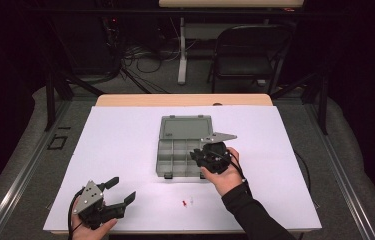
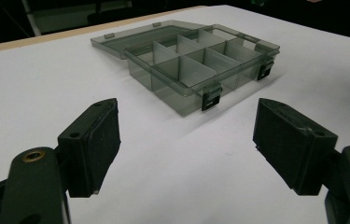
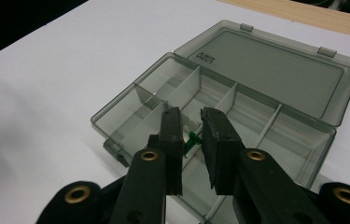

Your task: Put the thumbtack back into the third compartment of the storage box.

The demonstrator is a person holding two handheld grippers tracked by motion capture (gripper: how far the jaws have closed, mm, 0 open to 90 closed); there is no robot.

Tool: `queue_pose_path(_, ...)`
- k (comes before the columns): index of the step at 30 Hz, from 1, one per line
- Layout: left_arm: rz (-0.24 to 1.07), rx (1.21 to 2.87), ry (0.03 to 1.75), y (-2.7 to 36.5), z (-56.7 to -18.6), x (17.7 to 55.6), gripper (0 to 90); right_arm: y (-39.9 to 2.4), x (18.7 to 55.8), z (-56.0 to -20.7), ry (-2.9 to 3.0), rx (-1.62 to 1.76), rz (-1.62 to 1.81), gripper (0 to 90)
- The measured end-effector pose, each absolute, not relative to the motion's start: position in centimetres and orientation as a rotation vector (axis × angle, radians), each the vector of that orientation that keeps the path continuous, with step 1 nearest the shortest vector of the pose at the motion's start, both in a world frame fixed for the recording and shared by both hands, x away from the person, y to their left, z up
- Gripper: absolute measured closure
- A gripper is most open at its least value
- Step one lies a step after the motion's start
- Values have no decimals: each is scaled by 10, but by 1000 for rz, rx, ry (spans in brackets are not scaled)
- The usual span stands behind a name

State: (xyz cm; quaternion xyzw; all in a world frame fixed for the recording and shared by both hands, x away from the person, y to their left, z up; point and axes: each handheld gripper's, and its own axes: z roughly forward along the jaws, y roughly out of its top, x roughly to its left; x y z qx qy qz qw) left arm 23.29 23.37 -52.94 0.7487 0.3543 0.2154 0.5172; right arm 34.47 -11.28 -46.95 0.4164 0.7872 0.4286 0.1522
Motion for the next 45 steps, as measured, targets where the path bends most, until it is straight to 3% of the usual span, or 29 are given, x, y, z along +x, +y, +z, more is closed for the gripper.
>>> queue_pose_path(15, 510, 1803, 847, 233, -530, 234, 229, -101, 383, -476, 2255, 1272, 1110, 783)
queue_pose_path(27, 504, 1801, 842, 233, -530, 234, 229, -94, 407, -501, 2244, 1342, 1033, 783)
queue_pose_path(39, 503, 1799, 845, 234, -530, 234, 229, -91, 413, -514, 2255, 1357, 980, 780)
queue_pose_path(45, 503, 1799, 846, 234, -530, 234, 229, -91, 412, -515, 2248, 1356, 979, 694)
